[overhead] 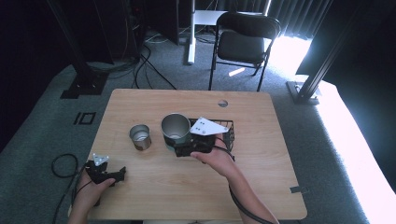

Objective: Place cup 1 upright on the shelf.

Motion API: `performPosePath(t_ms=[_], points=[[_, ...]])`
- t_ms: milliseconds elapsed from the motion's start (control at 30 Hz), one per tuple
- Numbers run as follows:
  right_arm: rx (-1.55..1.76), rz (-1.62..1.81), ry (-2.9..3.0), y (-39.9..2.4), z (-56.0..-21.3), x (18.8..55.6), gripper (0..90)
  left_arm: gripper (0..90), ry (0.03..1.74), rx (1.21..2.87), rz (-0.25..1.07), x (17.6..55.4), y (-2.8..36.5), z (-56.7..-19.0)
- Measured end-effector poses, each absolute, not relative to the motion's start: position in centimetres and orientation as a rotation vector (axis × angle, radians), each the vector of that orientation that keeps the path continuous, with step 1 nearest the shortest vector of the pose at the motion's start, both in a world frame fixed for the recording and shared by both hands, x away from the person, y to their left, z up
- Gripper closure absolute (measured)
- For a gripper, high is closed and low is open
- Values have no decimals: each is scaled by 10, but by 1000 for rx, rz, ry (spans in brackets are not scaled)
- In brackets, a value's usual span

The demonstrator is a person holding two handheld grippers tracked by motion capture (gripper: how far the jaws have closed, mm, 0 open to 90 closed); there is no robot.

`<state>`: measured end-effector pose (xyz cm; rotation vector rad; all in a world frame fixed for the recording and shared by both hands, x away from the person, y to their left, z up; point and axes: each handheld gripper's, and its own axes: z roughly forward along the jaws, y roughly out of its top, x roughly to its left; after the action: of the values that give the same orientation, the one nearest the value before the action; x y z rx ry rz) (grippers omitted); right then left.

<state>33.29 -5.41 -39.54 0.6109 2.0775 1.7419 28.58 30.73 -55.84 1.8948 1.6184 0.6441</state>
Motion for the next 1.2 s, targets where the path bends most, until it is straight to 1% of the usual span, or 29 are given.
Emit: performPosePath(t_ms=[200,433,833,1200], points=[[678,1702,1999,-68,-388,344,138,3,1618,1895,644,286,307,-558],[761,1661,1936,-86,-390,357,138,3,1618,1895,644,286,307,-558],[931,1520,1841,-120,-413,381,138,4,1617,1895,647,286,307,-558],[1032,1415,1806,-144,-437,393,138,4,1619,1896,645,286,307,-558]])
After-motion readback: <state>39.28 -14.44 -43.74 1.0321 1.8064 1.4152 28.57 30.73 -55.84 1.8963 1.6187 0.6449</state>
